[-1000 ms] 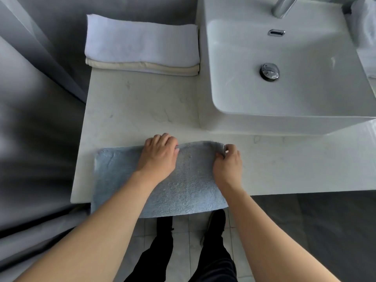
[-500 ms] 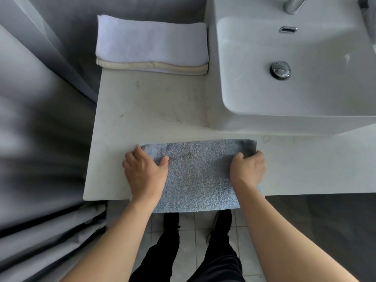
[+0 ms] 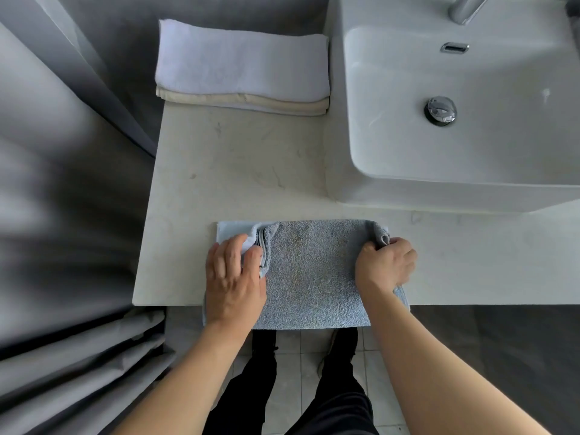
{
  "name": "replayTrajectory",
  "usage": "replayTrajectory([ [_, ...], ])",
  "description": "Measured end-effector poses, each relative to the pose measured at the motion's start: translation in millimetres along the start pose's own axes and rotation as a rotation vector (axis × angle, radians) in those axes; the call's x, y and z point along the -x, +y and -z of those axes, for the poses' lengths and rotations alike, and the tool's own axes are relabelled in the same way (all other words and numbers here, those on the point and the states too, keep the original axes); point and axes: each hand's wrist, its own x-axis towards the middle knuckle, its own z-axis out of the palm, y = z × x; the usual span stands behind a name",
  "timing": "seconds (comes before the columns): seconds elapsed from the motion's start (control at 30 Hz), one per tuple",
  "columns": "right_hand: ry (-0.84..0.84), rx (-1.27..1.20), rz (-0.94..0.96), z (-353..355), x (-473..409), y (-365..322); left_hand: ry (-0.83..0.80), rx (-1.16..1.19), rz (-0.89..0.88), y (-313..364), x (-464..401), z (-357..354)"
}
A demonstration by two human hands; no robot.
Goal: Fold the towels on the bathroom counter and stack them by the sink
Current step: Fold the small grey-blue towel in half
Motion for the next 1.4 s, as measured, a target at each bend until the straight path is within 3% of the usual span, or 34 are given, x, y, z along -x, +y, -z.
replayTrajectory([
  [0.23, 0.019, 0.031, 0.108, 3.3, 3.8, 6.0, 0.062, -0.001, -0.125, -6.4, 6.3, 2.2],
  [0.33, 0.021, 0.031, 0.160, 5.2, 7.0, 7.8, 0.012, 0.047, -0.161, -8.7, 3.9, 4.2],
  [0.4, 0.013, 0.042, 0.181, 6.4, 8.3, 7.4, -0.077, 0.129, -0.050, -6.6, -0.3, 5.3],
  [0.57, 0.009, 0.056, 0.234, 12.6, 9.0, 3.4, -0.317, 0.246, 0.472, 4.4, -33.8, 23.3],
  [0.73, -0.008, -0.152, 0.138, 29.1, 7.5, -5.0, -0.569, 1.038, 0.544, 24.6, -88.2, 72.3],
  [0.8, -0.061, -0.217, 0.086, 38.8, 5.5, -6.3, -0.735, 1.335, 0.664, 35.3, -105.2, 85.4],
  [0.87, -0.094, -0.254, 0.063, 51.1, -0.2, -6.8, -0.860, 1.462, 0.720, 44.9, -117.2, 91.2],
  [1.03, -0.164, -0.465, -0.035, 90.6, -22.2, -0.9, -0.861, 1.715, 0.665, 77.5, -123.7, 81.2],
  [1.2, -0.222, -0.638, -0.175, 135.0, -54.0, 25.7, -0.974, 1.801, 0.590, 134.7, -117.9, 73.6],
  [1.4, -0.083, -0.632, -0.147, 195.0, -95.0, 71.0, -1.105, 1.548, 0.511, 230.0, -138.2, 79.2],
])
